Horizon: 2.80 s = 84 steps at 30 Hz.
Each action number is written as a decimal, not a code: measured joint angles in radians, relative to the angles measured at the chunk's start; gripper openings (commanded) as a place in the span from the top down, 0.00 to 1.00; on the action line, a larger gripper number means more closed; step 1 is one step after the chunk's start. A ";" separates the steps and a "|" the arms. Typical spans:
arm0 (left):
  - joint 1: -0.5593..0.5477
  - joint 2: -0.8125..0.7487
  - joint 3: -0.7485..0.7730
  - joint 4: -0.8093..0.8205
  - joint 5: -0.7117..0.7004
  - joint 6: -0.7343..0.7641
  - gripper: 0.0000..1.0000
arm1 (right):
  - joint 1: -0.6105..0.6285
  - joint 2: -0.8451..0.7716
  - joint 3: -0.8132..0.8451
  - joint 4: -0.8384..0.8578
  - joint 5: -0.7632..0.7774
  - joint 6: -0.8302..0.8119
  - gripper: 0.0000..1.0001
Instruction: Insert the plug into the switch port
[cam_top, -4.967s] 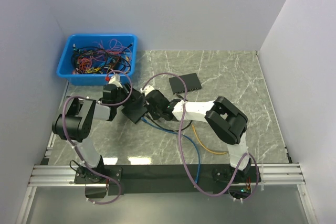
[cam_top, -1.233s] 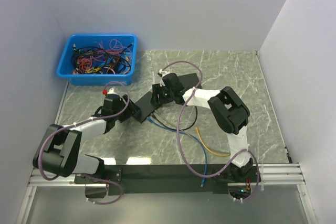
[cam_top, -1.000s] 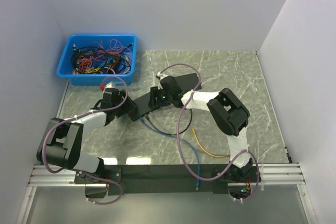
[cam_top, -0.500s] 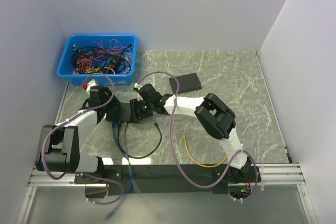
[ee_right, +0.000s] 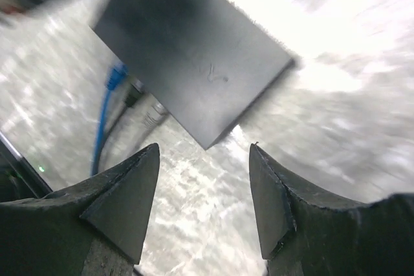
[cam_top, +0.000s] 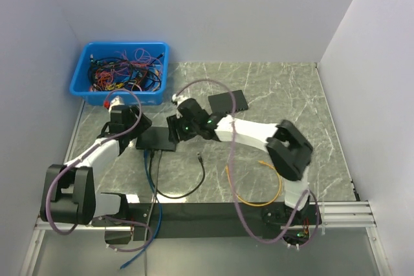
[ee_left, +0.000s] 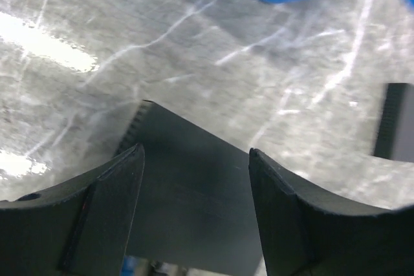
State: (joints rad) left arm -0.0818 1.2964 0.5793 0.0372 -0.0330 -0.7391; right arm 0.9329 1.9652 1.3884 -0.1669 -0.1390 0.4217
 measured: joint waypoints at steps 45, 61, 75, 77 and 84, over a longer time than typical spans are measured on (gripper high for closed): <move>-0.021 -0.253 -0.124 0.110 0.134 -0.044 0.30 | 0.148 -0.776 -0.728 -0.371 0.546 0.448 0.10; -0.044 -0.252 -0.133 0.117 0.133 -0.044 0.31 | 0.184 -0.716 -0.728 -0.340 0.546 0.449 0.12; -0.060 -0.252 -0.133 0.116 0.117 -0.044 0.32 | 0.204 -0.621 -0.728 -0.305 0.538 0.452 0.16; -0.061 -0.252 -0.133 0.117 0.116 -0.044 0.32 | 0.208 -0.615 -0.728 -0.298 0.538 0.453 0.17; -0.065 -0.252 -0.132 0.117 0.114 -0.044 0.32 | 0.215 -0.571 -0.728 -0.288 0.538 0.452 0.26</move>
State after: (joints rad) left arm -0.1471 1.0447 0.4469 0.1539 0.0811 -0.7834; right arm 1.1481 1.3941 0.6605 -0.4553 0.3992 0.8734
